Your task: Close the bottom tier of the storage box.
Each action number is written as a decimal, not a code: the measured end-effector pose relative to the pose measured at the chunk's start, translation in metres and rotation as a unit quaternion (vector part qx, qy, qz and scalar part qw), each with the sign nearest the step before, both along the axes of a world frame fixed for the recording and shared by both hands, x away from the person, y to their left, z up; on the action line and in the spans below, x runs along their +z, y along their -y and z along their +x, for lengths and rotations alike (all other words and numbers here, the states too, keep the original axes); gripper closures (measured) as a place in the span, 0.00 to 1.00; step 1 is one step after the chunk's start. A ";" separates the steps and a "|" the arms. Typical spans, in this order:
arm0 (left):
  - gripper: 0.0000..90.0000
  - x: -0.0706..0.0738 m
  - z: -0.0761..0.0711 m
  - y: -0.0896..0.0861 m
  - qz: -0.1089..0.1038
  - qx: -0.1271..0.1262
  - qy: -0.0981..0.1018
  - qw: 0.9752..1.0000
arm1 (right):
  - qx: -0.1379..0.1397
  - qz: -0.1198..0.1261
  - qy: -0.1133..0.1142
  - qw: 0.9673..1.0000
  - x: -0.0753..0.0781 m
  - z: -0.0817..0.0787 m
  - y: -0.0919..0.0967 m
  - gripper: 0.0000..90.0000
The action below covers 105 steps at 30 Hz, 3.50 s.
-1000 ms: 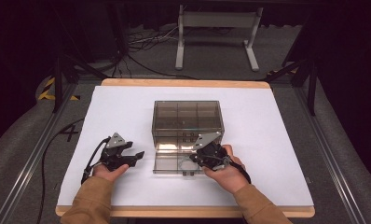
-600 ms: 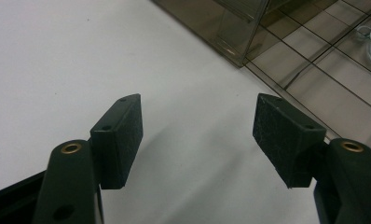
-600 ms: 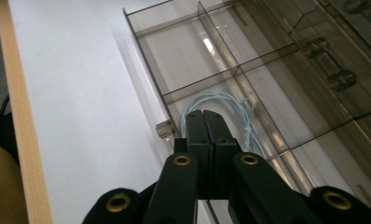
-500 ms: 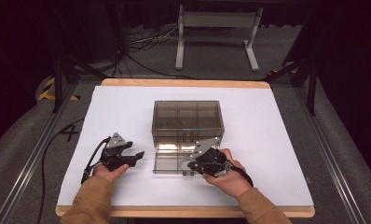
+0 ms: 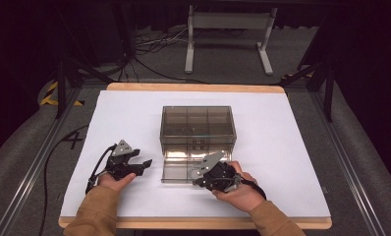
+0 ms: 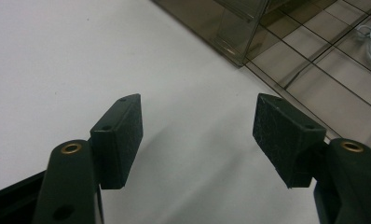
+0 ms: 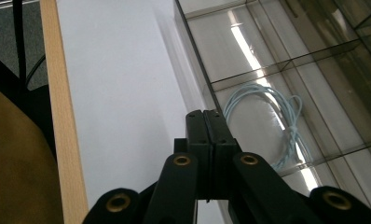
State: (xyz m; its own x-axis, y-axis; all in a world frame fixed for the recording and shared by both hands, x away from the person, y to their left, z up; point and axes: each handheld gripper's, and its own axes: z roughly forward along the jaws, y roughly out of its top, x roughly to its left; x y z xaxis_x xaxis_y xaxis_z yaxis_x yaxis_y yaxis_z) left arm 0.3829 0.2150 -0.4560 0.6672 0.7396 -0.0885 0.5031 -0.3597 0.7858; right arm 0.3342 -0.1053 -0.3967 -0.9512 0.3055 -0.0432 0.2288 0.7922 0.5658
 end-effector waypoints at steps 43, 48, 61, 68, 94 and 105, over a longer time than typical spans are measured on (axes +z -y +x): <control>0.38 0.000 0.000 0.000 0.001 -0.001 -0.002 1.000 | -0.004 -0.030 -0.003 1.000 -0.028 0.000 -0.003 1.00; 0.38 0.000 0.000 0.000 0.001 -0.001 -0.002 1.000 | -0.006 -0.032 -0.004 0.999 -0.028 0.000 -0.004 1.00; 0.38 0.000 0.000 0.000 0.000 0.000 -0.001 1.000 | -0.011 -0.033 -0.003 0.999 -0.027 0.005 -0.005 1.00; 0.38 0.000 0.000 0.000 0.000 0.000 0.000 1.000 | -0.018 -0.037 0.005 0.999 -0.026 0.010 -0.004 1.00; 0.38 0.000 0.000 0.000 0.000 -0.001 -0.001 1.000 | -0.043 -0.040 0.018 0.998 -0.026 0.030 -0.003 1.00; 0.38 0.000 0.000 0.000 0.000 -0.001 0.000 1.000 | -0.050 -0.034 0.027 0.998 -0.027 0.037 -0.002 1.00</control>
